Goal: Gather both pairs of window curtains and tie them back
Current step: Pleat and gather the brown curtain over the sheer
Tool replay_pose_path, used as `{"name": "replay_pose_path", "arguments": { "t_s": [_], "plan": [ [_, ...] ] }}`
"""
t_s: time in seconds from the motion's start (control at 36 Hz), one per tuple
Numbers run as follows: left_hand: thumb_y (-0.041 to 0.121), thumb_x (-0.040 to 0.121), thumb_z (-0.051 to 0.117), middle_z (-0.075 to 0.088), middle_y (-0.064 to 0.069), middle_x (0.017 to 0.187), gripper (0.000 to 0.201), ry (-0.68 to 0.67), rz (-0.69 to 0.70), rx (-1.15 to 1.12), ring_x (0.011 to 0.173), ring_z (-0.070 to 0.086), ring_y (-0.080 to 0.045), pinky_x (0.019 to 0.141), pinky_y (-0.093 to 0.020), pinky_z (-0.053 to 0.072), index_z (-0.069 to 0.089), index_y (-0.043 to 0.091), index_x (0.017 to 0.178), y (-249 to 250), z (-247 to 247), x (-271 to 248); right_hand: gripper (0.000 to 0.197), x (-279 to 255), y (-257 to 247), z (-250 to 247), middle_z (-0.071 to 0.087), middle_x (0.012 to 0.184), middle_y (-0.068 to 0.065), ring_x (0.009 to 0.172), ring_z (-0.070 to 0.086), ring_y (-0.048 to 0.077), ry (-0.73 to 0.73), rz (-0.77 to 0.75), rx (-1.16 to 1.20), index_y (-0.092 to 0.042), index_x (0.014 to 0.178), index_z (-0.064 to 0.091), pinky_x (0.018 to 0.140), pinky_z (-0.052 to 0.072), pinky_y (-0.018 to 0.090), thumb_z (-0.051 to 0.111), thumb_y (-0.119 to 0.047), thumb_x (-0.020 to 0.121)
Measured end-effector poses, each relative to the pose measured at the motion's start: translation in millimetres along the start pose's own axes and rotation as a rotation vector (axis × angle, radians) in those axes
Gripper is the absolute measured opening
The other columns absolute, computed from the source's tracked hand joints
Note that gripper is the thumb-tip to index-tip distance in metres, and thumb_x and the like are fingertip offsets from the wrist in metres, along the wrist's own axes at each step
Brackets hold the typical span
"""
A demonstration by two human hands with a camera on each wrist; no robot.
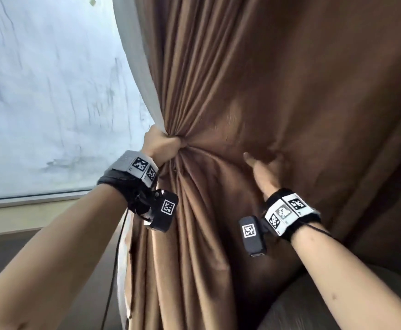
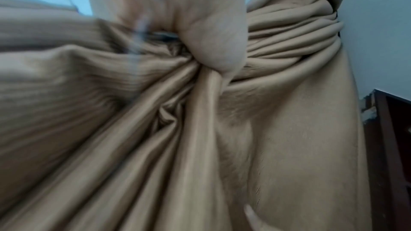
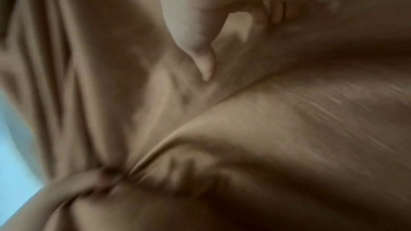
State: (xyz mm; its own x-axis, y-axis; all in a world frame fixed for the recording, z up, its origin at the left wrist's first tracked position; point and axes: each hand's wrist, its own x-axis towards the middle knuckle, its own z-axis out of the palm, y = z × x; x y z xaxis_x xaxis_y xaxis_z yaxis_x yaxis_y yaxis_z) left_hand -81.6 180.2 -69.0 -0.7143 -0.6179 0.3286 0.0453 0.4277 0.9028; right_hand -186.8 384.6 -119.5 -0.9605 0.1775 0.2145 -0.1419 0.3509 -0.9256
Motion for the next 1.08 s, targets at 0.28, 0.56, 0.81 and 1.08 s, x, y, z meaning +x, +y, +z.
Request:
{"name": "replay_pose_path", "arguments": {
  "t_s": [0.28, 0.56, 0.81, 1.08],
  "plan": [
    [0.008, 0.048, 0.068, 0.069, -0.004, 0.101, 0.062, -0.316, 0.017, -0.193, 0.097, 0.065, -0.022, 0.088, -0.033, 0.051, 0.064, 0.013, 0.109, 3.9, -9.2, -8.6, 0.110, 30.7, 23.0, 2.0, 0.066, 0.127, -0.001, 0.117, 0.062, 0.014, -0.669, 0.232, 0.490, -0.022, 0.134, 0.056, 0.103, 0.046, 0.035, 0.086, -0.068, 0.039],
    [0.009, 0.048, 0.070, 0.071, -0.003, 0.086, 0.043, -0.346, -0.059, -0.151, 0.081, 0.068, -0.019, 0.068, -0.024, 0.053, 0.068, 0.016, 0.090, 1.2, -7.0, -3.0, 0.053, -13.2, -25.6, 23.2, 0.072, 0.107, 0.012, 0.092, 0.070, 0.019, -0.860, 0.098, 0.563, 0.003, 0.119, 0.065, 0.083, 0.057, 0.032, 0.076, -0.021, 0.073],
    [0.010, 0.053, 0.071, 0.070, -0.004, 0.094, 0.044, -0.270, -0.018, -0.174, 0.087, 0.065, -0.018, 0.076, -0.029, 0.053, 0.066, 0.016, 0.096, -3.1, -4.1, 3.0, 0.023, -34.9, -46.8, 29.5, 0.070, 0.085, 0.002, 0.072, 0.062, 0.009, -0.305, -0.073, 0.358, -0.012, 0.077, 0.062, 0.065, 0.050, 0.020, 0.084, -0.009, 0.071],
    [0.001, 0.067, 0.071, 0.067, -0.003, 0.093, 0.036, -0.142, 0.064, -0.190, 0.079, 0.064, -0.009, 0.065, -0.017, 0.051, 0.063, 0.014, 0.100, -6.3, 25.6, -3.5, 0.009, -72.4, -46.6, 31.4, 0.058, 0.062, 0.013, 0.065, 0.049, 0.033, -0.246, -0.642, -0.139, -0.002, 0.062, 0.055, 0.065, 0.038, 0.034, 0.058, -0.007, 0.069]
  ]
}}
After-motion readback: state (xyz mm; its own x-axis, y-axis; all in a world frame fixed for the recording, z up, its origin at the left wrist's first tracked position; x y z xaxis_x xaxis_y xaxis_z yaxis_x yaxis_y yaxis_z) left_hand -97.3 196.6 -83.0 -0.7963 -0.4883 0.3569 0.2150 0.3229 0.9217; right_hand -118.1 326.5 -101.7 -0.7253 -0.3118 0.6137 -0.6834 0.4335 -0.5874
